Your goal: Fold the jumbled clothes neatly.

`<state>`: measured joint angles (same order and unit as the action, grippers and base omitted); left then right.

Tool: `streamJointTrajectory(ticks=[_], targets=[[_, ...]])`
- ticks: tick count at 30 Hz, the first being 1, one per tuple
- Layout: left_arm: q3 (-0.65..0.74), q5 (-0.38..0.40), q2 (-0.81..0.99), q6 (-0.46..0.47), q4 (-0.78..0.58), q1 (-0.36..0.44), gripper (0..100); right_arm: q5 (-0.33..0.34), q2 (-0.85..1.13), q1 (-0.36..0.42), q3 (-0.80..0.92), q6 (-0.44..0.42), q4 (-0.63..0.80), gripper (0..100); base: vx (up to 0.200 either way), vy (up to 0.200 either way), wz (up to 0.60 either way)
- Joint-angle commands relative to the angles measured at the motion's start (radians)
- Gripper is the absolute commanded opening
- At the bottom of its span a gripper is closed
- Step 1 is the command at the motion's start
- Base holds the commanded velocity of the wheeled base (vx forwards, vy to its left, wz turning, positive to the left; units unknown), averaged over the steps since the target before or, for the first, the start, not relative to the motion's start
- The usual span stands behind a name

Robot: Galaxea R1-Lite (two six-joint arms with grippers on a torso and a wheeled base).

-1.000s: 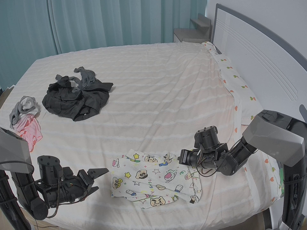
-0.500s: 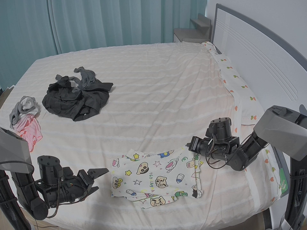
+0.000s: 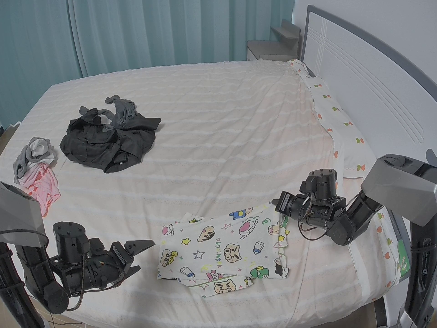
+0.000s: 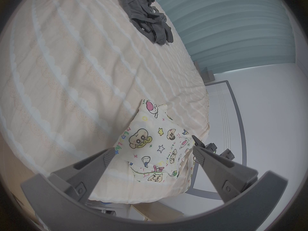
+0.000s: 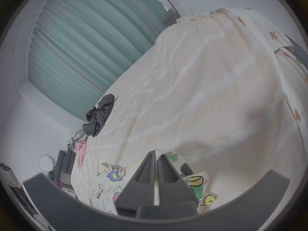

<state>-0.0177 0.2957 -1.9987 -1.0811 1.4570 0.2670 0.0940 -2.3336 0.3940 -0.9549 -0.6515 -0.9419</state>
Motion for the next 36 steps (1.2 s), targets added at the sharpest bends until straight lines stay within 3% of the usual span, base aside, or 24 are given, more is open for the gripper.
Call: streamJointTrajectory(ticks=[1,6,7,13,20,24,30,36], targets=[[0.008,0.000,-0.002,0.000,0.000,0.000,100,0.003,-0.033,-0.001,-0.016,0.001,-0.021,0,0.000,0.000,0.00],[0.008,0.000,-0.002,0.000,0.000,0.000,100,0.004,-0.062,-0.003,-0.042,0.003,-0.023,0,0.000,0.000,0.00],[0.008,0.000,-0.002,0.000,0.000,0.000,100,0.004,-0.064,-0.003,-0.045,0.003,-0.021,100,0.000,0.000,0.00],[0.008,0.000,-0.002,0.000,0.000,0.000,100,0.003,-0.047,-0.004,-0.033,-0.002,-0.021,100,0.000,0.000,0.00],[0.008,0.000,-0.002,0.000,0.000,0.000,100,0.000,0.045,-0.020,0.120,-0.011,-0.058,100,0.000,0.000,0.00],[0.008,0.000,0.000,0.000,0.000,0.001,100,0.000,0.155,0.009,0.312,-0.112,-0.189,100,0.000,0.000,0.00],[0.008,0.000,0.000,0.000,0.000,0.003,100,0.004,0.172,0.080,0.505,-0.125,-0.330,100,0.000,0.000,0.00],[0.010,-0.001,0.000,0.000,0.000,0.003,100,0.003,0.103,0.138,0.541,-0.122,-0.380,100,0.000,0.000,0.00]])
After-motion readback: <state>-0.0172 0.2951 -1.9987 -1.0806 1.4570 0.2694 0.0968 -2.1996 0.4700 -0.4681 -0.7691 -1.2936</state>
